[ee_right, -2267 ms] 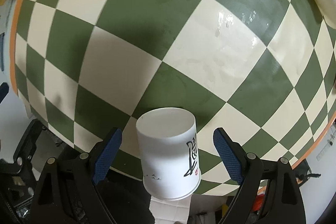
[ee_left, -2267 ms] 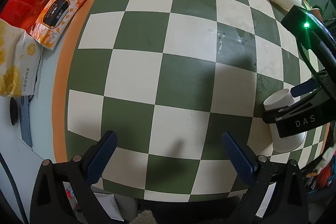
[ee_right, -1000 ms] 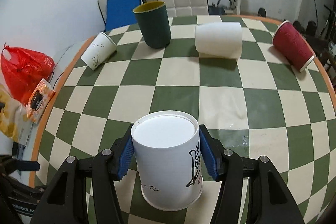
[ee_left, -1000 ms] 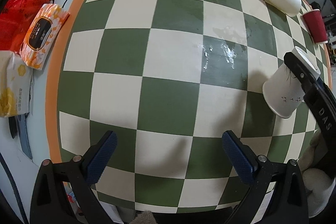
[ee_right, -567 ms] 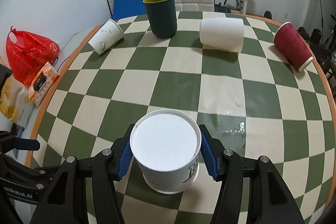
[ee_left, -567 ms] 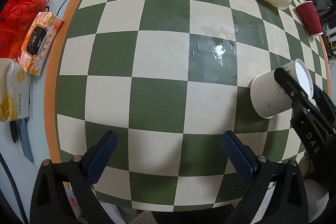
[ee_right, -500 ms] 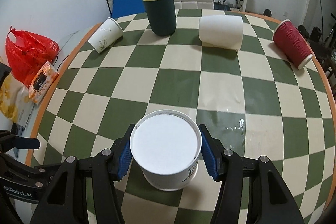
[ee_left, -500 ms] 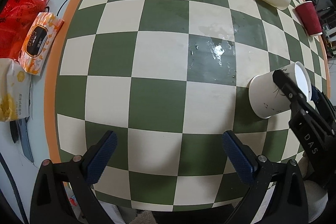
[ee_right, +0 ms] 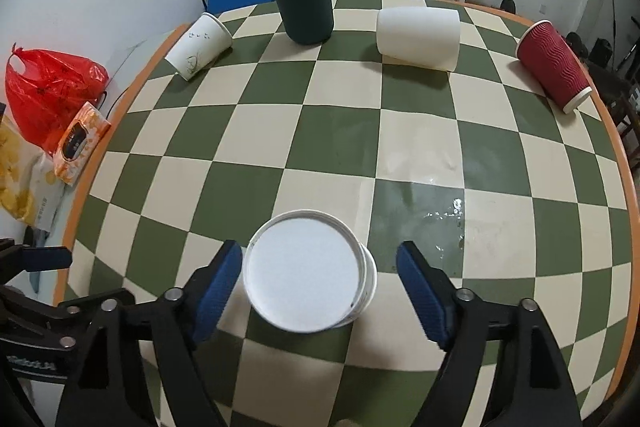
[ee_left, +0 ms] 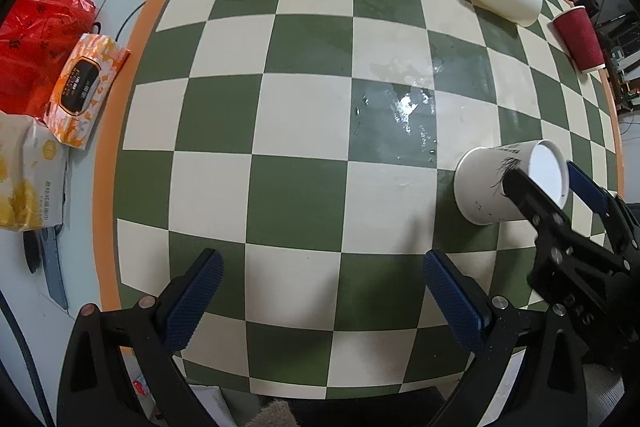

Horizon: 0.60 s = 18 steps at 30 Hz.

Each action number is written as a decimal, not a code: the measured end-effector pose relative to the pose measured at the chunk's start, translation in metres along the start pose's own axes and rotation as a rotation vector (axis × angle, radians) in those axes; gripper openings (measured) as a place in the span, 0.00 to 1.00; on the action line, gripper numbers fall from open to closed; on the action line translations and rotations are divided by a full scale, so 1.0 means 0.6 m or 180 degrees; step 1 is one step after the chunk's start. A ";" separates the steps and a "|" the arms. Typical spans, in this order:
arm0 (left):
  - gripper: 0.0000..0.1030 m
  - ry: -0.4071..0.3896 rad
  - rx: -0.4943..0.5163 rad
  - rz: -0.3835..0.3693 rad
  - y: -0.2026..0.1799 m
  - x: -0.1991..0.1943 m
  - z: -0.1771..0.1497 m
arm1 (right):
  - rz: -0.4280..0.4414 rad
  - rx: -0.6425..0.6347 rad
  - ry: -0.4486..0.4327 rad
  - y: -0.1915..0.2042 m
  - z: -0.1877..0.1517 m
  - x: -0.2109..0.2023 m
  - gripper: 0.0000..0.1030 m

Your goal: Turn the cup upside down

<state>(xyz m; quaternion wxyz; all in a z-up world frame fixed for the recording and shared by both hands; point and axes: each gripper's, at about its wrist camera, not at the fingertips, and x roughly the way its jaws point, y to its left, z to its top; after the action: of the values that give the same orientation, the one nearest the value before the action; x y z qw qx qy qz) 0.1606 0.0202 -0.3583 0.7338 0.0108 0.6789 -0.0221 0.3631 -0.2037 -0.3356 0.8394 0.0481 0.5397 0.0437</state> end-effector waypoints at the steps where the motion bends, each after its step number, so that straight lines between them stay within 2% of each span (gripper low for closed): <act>1: 0.99 -0.0030 0.0003 -0.0005 -0.002 -0.009 -0.002 | -0.0024 0.0011 0.0011 0.000 0.000 -0.006 0.91; 6: 0.99 -0.0198 0.0034 0.0051 -0.013 -0.057 -0.008 | -0.0244 0.0246 0.0066 -0.020 0.001 -0.058 0.92; 11: 0.99 -0.0432 0.0057 0.0057 -0.026 -0.120 -0.021 | -0.0584 0.0507 0.0135 -0.049 -0.005 -0.139 0.92; 18: 0.99 -0.0756 0.0067 0.0016 -0.047 -0.237 -0.054 | -0.0834 0.0513 0.0128 -0.060 -0.012 -0.278 0.92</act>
<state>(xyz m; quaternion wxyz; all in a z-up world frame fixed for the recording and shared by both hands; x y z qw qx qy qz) 0.1160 -0.0040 -0.2186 0.8090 0.0176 0.5868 -0.0285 0.2884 -0.2602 -0.1928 0.8203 0.0436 0.5598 -0.1088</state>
